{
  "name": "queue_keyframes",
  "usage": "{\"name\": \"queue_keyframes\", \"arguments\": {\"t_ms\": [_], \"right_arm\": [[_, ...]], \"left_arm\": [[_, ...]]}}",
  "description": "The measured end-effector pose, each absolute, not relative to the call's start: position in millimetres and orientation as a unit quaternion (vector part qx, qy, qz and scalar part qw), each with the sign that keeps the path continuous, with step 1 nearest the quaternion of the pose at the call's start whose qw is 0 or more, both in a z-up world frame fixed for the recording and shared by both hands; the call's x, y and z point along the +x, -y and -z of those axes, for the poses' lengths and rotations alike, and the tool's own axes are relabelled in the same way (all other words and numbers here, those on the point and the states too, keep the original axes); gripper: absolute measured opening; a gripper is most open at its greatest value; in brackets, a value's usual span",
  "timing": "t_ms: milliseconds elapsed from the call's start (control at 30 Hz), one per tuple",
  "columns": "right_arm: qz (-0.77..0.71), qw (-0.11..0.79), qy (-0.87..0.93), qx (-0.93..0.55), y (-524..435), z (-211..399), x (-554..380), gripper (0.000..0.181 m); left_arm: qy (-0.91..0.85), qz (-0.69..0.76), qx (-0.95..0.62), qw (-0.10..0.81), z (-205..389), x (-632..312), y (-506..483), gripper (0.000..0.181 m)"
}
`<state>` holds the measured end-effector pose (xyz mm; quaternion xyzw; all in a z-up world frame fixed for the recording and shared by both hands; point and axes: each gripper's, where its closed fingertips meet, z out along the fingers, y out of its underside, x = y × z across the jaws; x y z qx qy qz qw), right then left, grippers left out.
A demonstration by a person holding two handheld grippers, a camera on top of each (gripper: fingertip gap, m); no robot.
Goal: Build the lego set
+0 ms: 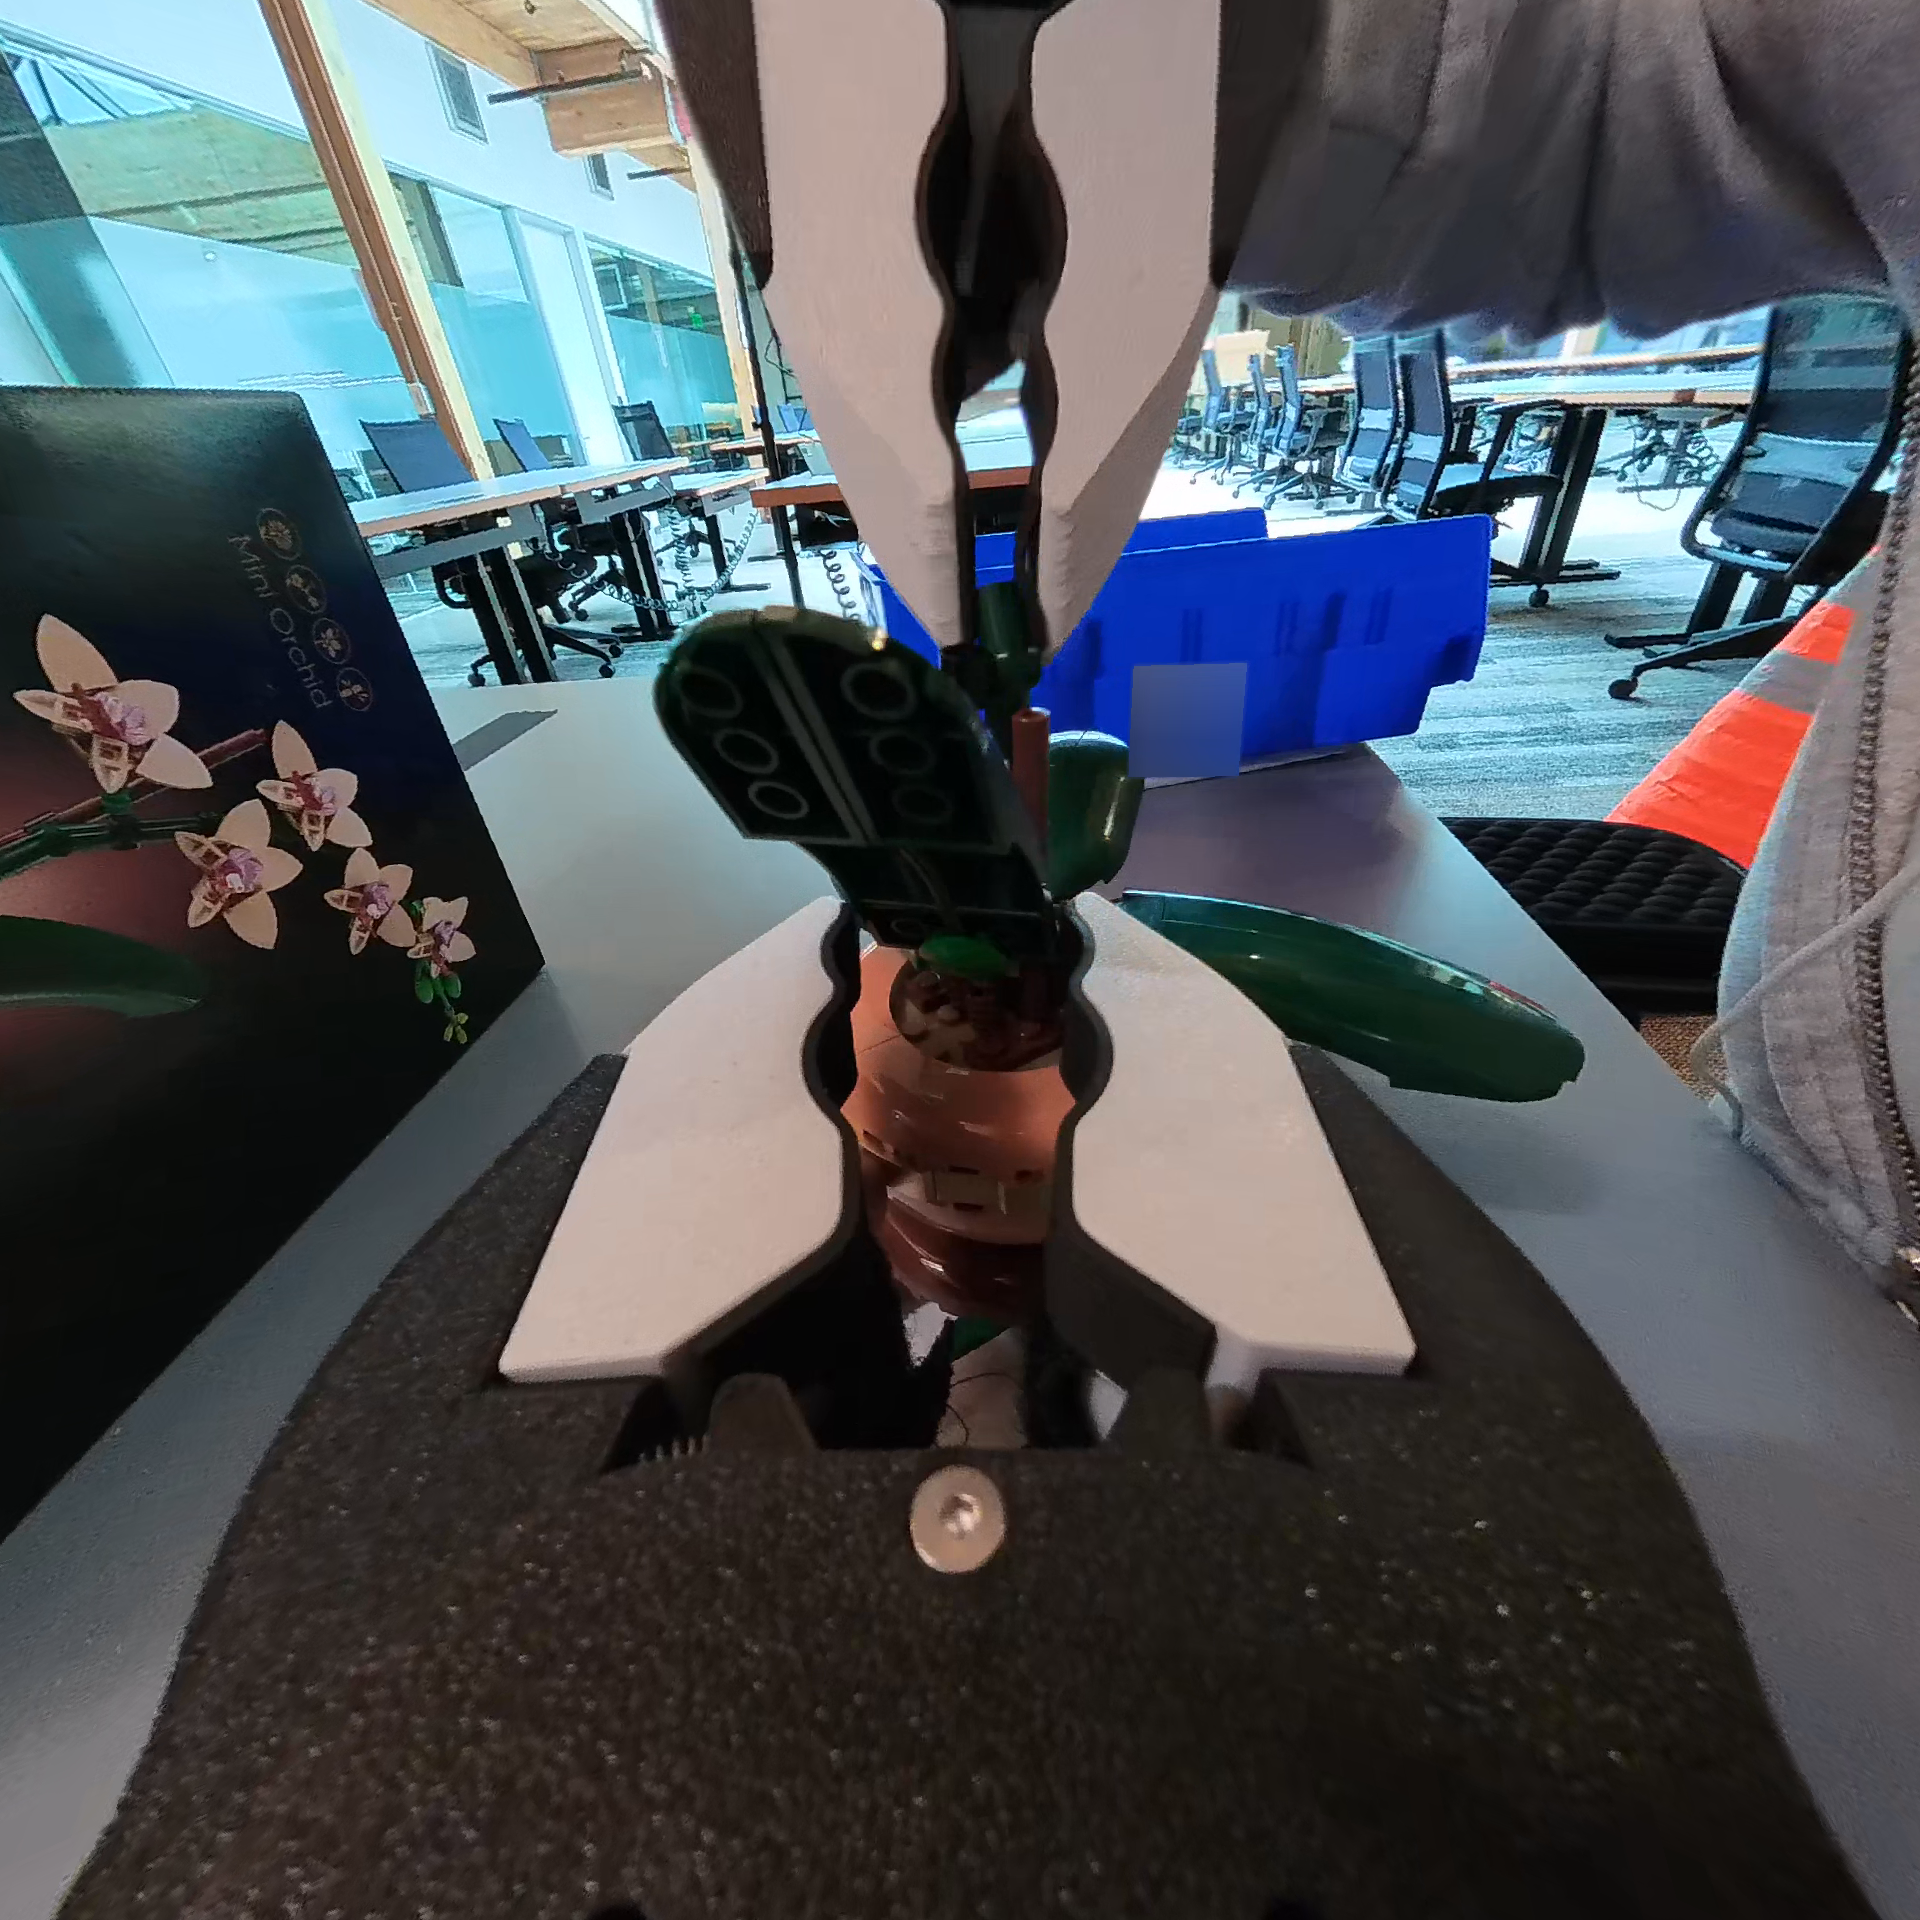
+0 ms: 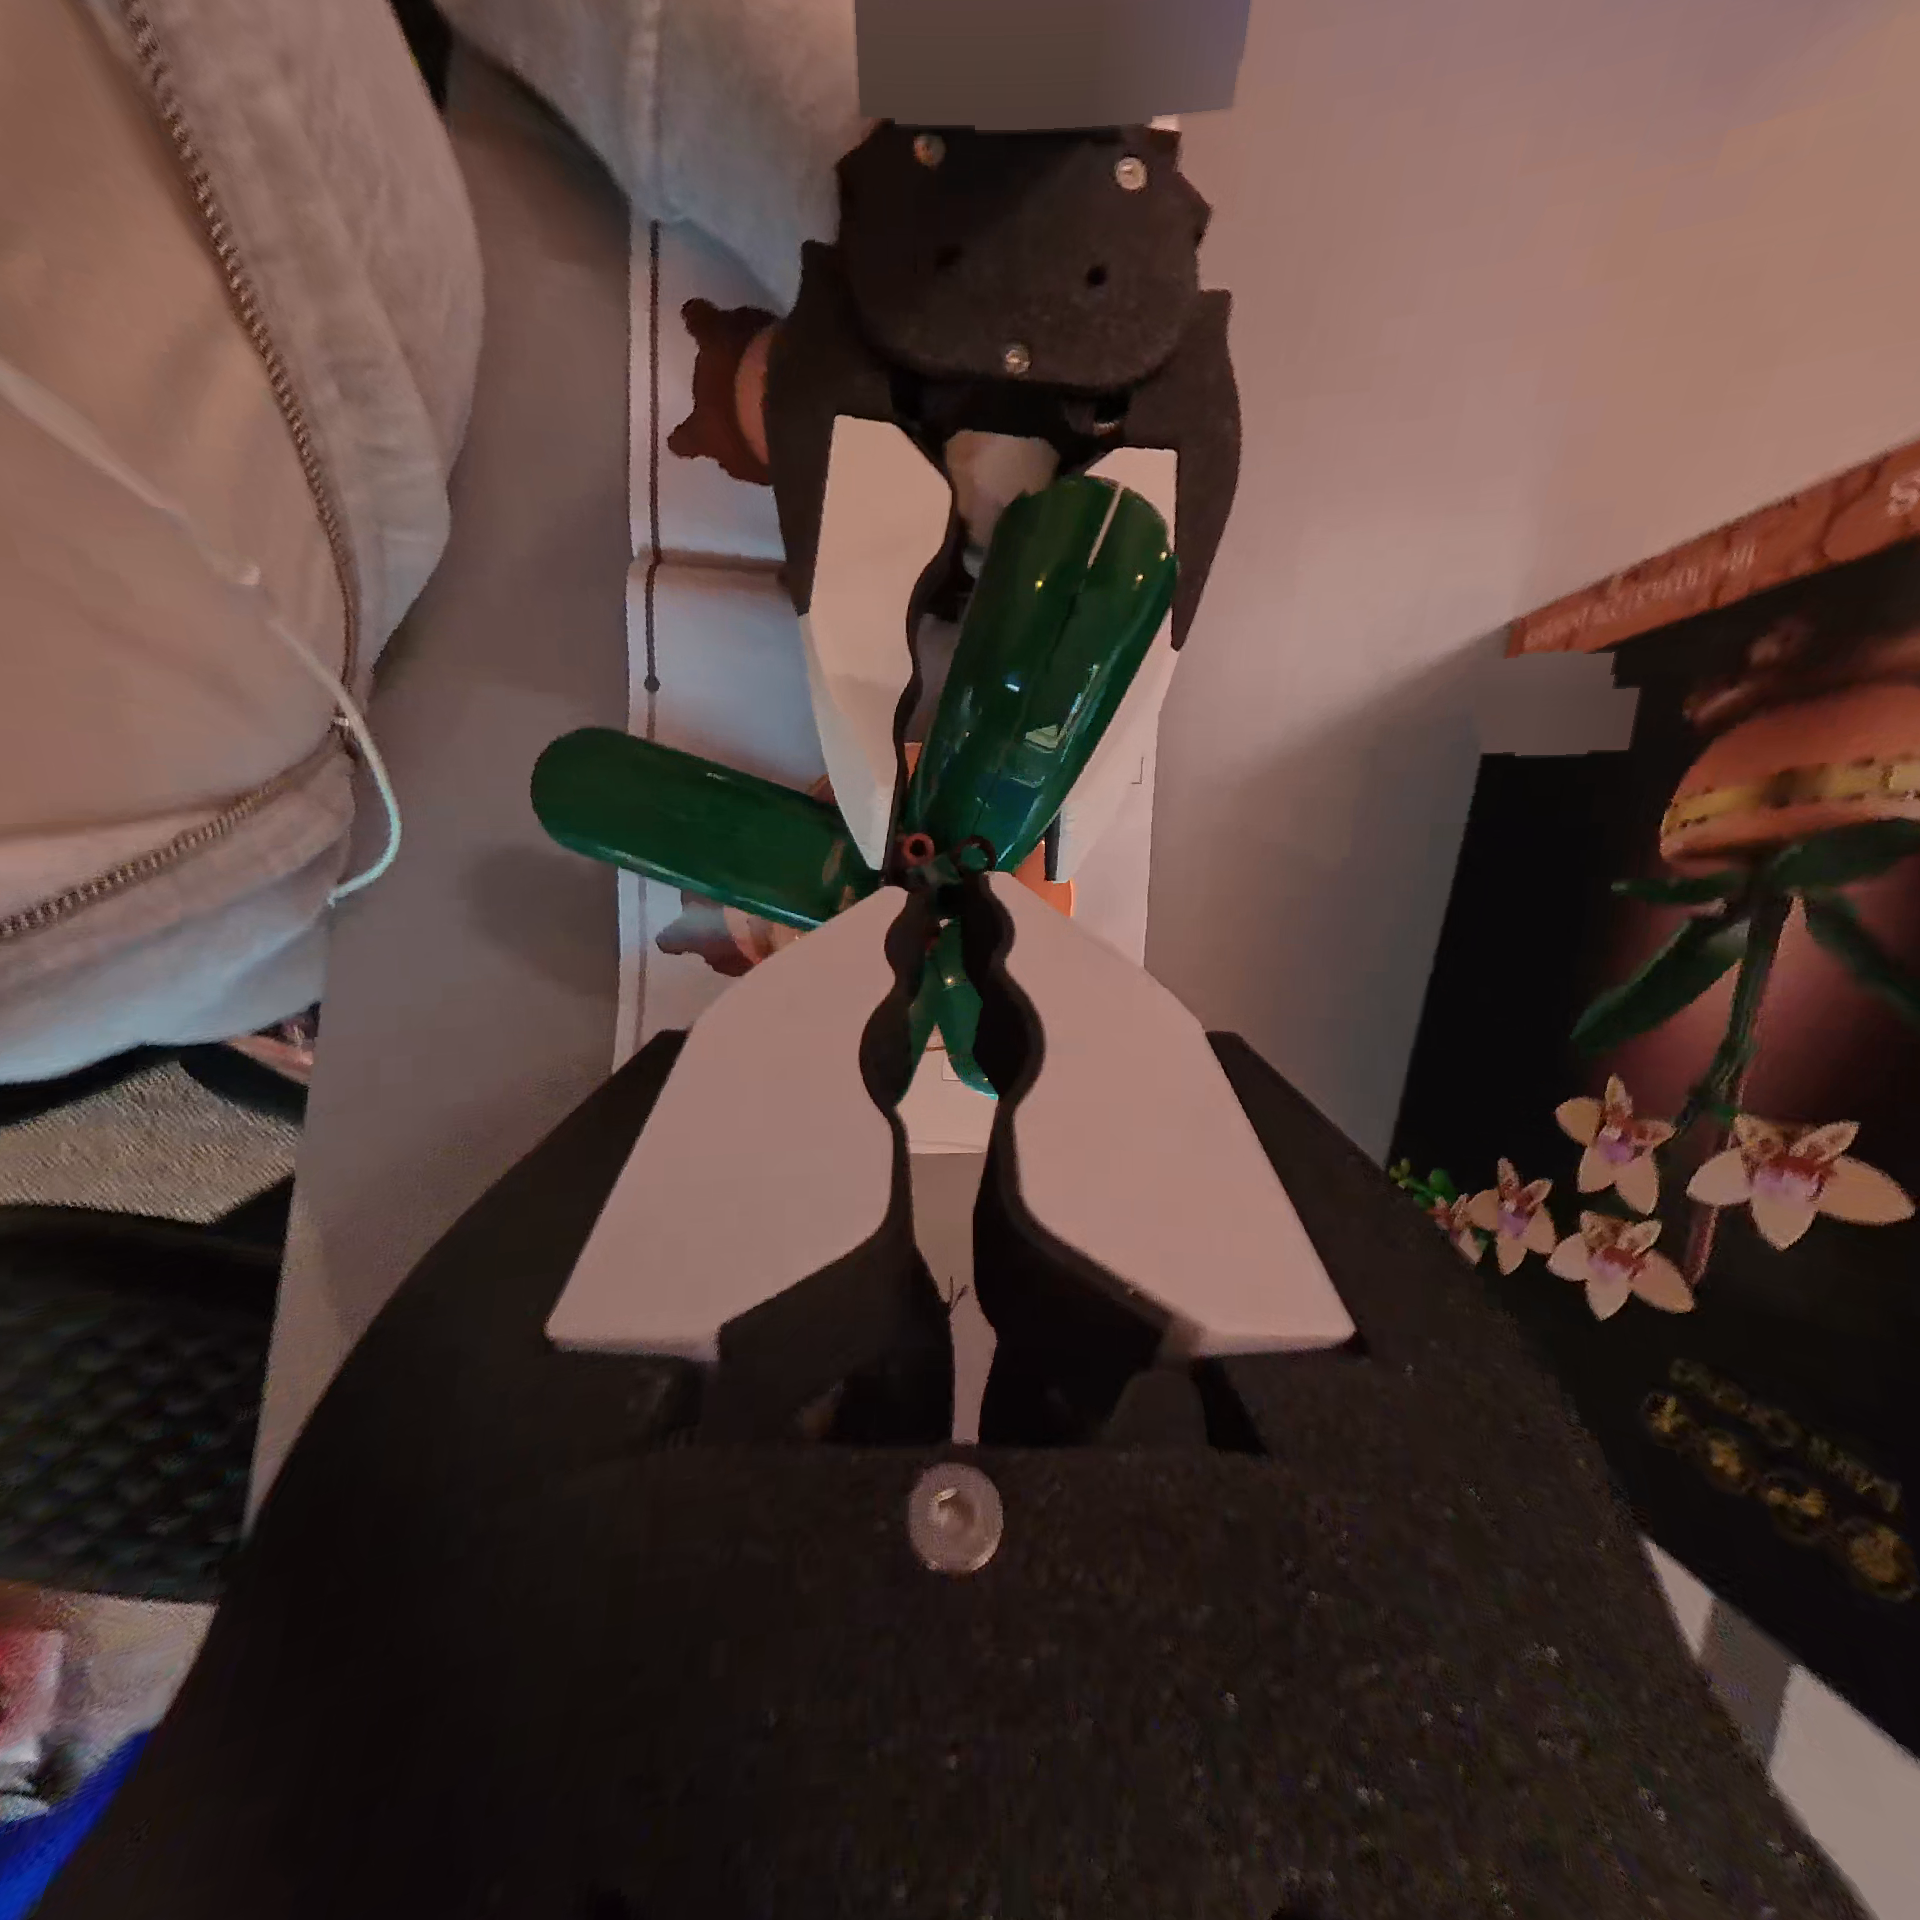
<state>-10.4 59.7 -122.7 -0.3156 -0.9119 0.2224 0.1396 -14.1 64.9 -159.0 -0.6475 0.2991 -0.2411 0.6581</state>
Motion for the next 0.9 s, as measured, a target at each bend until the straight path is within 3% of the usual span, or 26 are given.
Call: {"name": "queue_keyframes", "arguments": {"t_ms": [133, 500, 633, 900], "right_arm": [[-0.219, 0.124, 0.922, -0.294, -61, 123, -11, 0.006], [-0.279, 0.028, 0.763, -0.583, -56, 120, -8, 0.021], [-0.270, 0.037, 0.738, -0.617, -59, 122, -10, 0.011], [-0.226, 0.050, 0.748, -0.621, -57, 128, -8, 0.009]], "left_arm": [[-0.298, 0.241, -0.648, 0.658, 159, -14, -65, 0.035], [-0.295, 0.223, -0.647, 0.667, 158, -15, -65, 0.036], [-0.291, 0.211, -0.647, 0.673, 158, -15, -66, 0.036], [-0.291, 0.189, -0.642, 0.684, 157, -15, -65, 0.036]]}}
